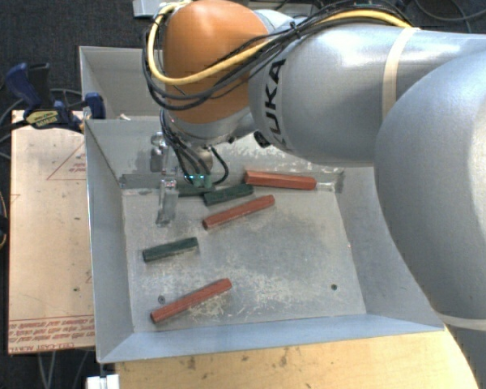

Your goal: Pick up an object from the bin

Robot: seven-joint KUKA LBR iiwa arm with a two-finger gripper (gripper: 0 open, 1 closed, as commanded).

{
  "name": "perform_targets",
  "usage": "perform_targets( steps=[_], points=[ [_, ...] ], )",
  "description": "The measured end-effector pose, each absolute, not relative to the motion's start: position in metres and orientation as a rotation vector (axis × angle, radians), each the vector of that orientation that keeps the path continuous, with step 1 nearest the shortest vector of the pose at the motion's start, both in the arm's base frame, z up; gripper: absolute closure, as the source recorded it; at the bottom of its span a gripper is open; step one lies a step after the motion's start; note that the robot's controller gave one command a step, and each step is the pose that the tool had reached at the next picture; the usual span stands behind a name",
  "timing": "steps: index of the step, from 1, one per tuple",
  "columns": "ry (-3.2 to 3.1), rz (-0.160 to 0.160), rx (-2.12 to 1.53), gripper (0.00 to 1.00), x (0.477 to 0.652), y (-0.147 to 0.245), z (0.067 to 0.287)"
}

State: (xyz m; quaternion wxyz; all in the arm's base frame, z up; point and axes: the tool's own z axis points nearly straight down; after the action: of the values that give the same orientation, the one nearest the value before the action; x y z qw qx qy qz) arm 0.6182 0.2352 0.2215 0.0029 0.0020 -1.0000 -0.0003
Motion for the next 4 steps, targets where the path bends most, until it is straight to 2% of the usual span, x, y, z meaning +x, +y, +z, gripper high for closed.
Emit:
perform_targets(
  steps=[1,2,3,4],
  points=[
    [-3.108,0.000,0.415,0.00,0.568,0.230,0.086],
    [-3.111,0.001,0.457,0.00,0.601,0.195,0.069],
    [-3.110,-0.004,0.462,1.00,0.600,0.199,0.071],
    [-3.016,-0.003,0.893,1.00,0.574,0.207,0.117]
  ],
)
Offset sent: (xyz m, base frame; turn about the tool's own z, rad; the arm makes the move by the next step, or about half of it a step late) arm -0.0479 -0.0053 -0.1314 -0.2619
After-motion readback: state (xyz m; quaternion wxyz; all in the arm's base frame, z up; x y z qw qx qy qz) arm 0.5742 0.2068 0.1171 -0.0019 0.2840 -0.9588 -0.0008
